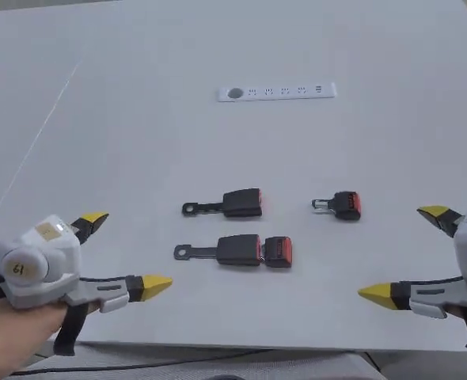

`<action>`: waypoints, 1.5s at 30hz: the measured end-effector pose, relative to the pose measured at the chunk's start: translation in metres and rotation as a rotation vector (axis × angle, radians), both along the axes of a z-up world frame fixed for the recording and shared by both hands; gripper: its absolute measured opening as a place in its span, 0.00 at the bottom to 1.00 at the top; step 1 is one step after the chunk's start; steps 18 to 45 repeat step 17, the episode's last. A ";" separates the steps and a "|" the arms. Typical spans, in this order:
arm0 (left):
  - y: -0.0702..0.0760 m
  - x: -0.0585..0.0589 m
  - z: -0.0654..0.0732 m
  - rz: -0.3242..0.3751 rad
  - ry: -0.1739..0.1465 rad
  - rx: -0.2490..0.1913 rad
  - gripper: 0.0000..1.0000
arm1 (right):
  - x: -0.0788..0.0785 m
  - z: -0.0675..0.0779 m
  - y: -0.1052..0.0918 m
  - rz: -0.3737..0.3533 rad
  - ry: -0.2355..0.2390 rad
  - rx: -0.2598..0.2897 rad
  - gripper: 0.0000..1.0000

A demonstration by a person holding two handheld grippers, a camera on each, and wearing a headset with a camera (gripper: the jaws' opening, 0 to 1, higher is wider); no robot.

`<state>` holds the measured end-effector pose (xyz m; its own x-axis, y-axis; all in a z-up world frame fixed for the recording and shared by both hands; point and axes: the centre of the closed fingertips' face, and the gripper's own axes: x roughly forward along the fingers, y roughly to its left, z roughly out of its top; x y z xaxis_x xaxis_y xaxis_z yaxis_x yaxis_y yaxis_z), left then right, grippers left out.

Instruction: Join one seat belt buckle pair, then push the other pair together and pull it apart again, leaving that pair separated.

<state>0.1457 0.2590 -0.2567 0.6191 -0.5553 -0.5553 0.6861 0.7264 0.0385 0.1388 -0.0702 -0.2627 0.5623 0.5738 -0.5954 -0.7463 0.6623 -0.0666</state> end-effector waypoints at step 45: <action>0.002 -0.004 0.014 0.043 -0.023 -0.016 1.00 | -0.001 0.010 -0.003 -0.019 -0.037 0.003 1.00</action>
